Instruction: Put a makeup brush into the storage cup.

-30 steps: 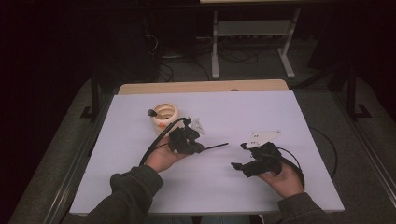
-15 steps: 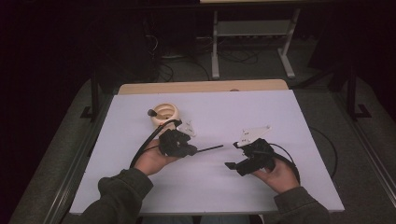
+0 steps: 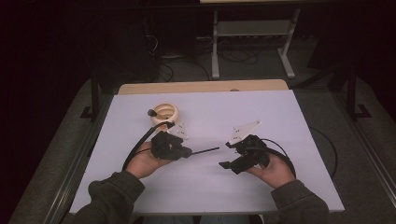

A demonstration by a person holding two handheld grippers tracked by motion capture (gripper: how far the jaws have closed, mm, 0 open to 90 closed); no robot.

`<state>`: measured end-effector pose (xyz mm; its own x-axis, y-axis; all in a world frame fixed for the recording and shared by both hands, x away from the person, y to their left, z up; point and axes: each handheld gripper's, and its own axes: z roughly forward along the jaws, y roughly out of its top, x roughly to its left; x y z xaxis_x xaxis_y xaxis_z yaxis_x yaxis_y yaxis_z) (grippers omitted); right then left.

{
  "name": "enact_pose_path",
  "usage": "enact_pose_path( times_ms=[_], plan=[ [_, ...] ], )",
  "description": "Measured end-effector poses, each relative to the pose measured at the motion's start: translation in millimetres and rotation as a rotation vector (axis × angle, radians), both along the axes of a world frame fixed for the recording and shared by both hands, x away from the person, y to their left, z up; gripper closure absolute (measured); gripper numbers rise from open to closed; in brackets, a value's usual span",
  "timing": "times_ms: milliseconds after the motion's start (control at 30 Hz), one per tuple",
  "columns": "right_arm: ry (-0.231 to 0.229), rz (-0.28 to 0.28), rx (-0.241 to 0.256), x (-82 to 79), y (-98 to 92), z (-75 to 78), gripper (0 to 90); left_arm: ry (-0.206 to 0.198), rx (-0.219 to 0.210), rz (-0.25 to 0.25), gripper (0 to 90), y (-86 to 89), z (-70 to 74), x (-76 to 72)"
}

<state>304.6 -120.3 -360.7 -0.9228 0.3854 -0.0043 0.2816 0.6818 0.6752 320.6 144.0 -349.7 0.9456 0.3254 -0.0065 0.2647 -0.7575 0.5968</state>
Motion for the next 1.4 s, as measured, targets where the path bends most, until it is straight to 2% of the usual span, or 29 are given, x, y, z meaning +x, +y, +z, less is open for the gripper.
enact_pose_path(
  times_ms=[300, 400, 500, 667, 967, 1167, 1300, 1400],
  plan=[
    [-0.008, 0.077, -0.035, 4.2, 17.4, 3.6, 28.7, -0.007, 0.000, -0.019, 86.1, 5.2, 4.2, -6.8],
    [0.005, 0.089, -0.037, 5.1, 23.7, 4.4, 29.4, -0.009, 0.000, -0.029, 86.1, 5.2, 4.8, -8.5],
    [-0.001, 0.119, -0.057, 7.0, 29.7, 3.0, 30.3, -0.003, -0.015, -0.035, 86.1, 5.4, 5.8, -10.1],
    [0.000, 0.144, -0.066, 9.7, 36.3, 2.5, 32.7, -0.015, -0.032, -0.083, 86.1, 4.4, 9.4, -16.1],
    [-0.004, 0.224, -0.079, 7.4, 44.7, 2.3, 48.0, -0.020, -0.021, -0.158, 86.1, -0.8, 10.3, -22.9],
    [0.021, 0.276, -0.098, 6.0, 47.6, -0.9, 59.5, -0.025, -0.022, -0.185, 86.1, -2.8, 10.1, -25.4],
    [0.042, 0.303, -0.091, 6.0, 49.1, -1.5, 67.0, -0.012, -0.026, -0.190, 86.1, -3.8, 9.5, -27.6],
    [0.050, 0.323, -0.089, 6.8, 49.3, -2.6, 75.8, -0.006, -0.025, -0.198, 86.1, -4.5, 9.4, -28.7]
  ],
)
